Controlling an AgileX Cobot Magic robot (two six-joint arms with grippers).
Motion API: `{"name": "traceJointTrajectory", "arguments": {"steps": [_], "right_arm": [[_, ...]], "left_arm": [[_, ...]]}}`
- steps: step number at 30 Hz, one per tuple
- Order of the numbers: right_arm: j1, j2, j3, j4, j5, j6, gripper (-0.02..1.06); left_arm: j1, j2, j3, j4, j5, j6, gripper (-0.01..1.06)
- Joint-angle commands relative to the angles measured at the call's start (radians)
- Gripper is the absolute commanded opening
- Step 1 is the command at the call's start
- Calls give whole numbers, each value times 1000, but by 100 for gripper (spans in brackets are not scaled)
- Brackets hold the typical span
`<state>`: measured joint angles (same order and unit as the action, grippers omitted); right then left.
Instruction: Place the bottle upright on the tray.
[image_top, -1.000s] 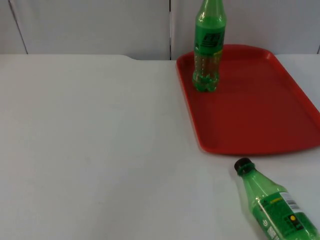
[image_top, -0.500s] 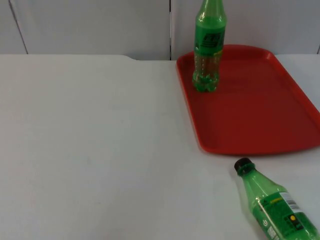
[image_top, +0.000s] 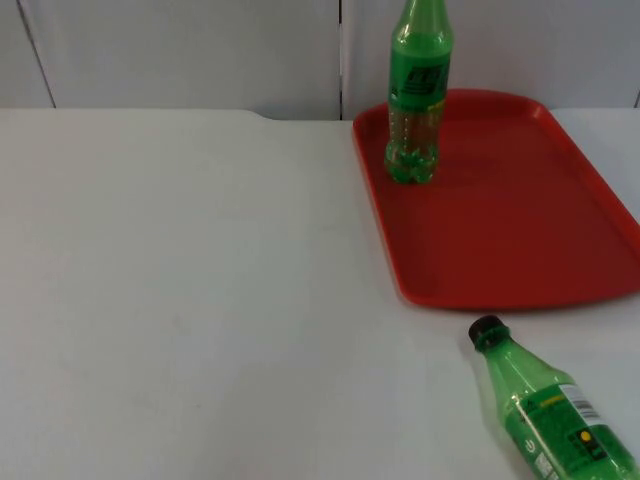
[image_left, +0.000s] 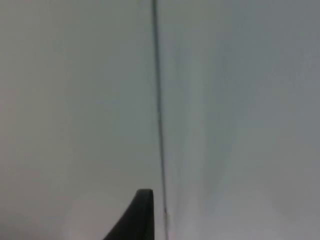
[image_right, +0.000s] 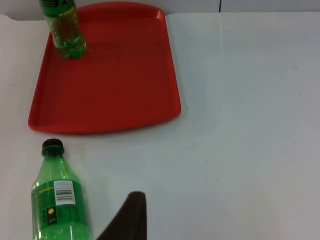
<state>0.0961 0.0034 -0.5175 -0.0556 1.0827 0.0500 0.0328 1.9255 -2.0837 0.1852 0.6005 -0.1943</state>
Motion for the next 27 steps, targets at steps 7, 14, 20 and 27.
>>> {"name": "traceJointTrajectory", "arguments": {"steps": [7,14,20,27], "right_arm": [[-6,-3,2,1,-4,-2,105],[-6,-3,2,1,-4,-2,105],[-6,-3,2,1,-4,-2,105],[-6,-3,2,1,-4,-2,105]], "left_arm": [[-10,-61,7,-125,84,74,105],[-54,-130,62,-137,135,99,105],[-93,-243,239,-152,74,135,105],[-103,-401,493,-195,-17,138,105]]}}
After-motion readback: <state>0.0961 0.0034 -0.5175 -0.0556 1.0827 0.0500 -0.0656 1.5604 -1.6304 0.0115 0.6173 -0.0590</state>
